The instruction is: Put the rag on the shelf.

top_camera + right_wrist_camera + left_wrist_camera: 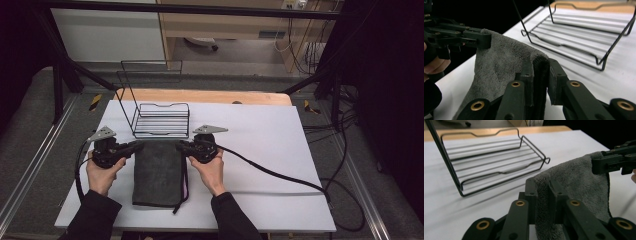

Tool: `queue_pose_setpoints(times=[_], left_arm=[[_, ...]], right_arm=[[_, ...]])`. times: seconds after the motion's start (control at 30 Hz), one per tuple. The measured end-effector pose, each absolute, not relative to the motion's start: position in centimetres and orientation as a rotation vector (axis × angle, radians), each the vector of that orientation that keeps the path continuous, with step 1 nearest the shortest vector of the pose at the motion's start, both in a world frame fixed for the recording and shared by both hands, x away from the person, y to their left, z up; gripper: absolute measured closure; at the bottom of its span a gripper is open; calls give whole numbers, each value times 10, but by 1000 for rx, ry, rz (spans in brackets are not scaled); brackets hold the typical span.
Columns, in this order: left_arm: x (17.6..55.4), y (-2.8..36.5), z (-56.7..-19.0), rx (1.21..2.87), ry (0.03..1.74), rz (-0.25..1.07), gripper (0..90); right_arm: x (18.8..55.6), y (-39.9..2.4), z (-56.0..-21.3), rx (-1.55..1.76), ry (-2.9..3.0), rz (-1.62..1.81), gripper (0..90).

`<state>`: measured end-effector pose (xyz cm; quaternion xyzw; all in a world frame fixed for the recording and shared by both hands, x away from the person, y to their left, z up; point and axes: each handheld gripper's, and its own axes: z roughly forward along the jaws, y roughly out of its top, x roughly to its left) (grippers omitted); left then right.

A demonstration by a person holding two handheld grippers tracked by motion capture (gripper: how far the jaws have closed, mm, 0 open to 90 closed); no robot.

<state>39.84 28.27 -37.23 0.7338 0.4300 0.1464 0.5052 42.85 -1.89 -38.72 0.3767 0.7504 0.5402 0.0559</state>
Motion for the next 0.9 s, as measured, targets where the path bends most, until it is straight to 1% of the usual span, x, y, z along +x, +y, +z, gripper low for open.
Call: queue_pose_setpoints(times=[0.5,0.67,0.9], left_arm=[[373,275,-333,1659,933,487,794],[368,275,-324,1614,917,487,794],[365,271,-312,1574,884,524,794]], right_arm=[[409,-30,-348,988,2131,1748,780],[404,-32,-331,929,2091,1769,781],[400,-35,-320,886,2045,1791,782]])
